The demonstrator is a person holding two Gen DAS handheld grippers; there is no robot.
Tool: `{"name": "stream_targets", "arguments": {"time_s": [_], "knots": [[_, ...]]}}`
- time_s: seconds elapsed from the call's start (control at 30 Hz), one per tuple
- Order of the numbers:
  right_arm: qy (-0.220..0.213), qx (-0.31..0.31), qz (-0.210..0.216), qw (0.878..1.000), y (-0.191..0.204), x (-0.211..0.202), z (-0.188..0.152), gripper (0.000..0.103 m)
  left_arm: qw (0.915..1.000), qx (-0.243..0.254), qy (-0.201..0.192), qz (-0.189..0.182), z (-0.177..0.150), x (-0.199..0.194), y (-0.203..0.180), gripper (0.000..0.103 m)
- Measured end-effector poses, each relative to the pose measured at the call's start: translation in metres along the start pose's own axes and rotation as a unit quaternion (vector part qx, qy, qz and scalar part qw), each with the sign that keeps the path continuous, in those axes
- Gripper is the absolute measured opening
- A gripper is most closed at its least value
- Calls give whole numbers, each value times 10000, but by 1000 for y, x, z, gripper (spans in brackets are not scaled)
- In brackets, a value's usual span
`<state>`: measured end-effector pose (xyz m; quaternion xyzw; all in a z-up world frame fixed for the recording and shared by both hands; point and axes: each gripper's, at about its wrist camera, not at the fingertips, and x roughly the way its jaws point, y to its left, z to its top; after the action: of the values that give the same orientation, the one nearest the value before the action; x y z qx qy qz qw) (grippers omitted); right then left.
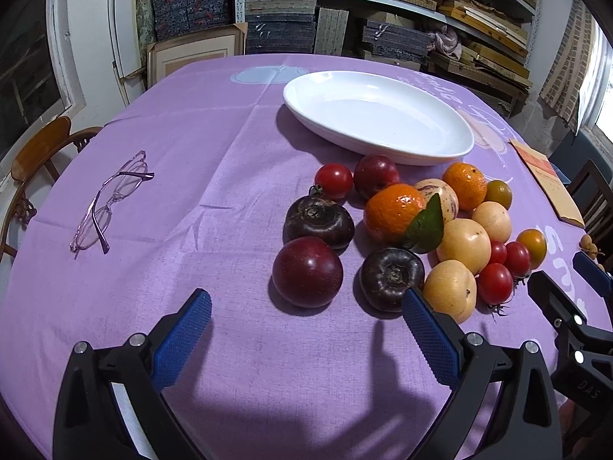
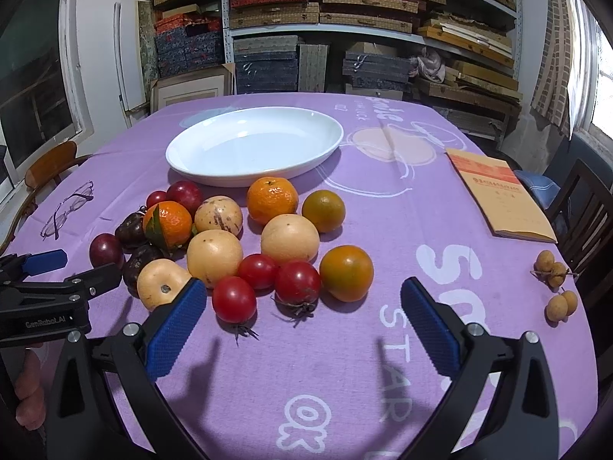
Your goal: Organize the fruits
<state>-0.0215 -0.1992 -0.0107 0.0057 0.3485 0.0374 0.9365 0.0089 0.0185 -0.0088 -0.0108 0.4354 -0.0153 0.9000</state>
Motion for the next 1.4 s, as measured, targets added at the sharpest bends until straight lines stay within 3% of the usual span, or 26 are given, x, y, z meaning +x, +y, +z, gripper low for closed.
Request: {"name": "stream_targets", "arguments": {"time_s": [1.4], "knots": [[32, 64, -10, 10000, -6, 4, 2, 99, 10000, -8, 17, 44, 1, 7, 3, 100]]}}
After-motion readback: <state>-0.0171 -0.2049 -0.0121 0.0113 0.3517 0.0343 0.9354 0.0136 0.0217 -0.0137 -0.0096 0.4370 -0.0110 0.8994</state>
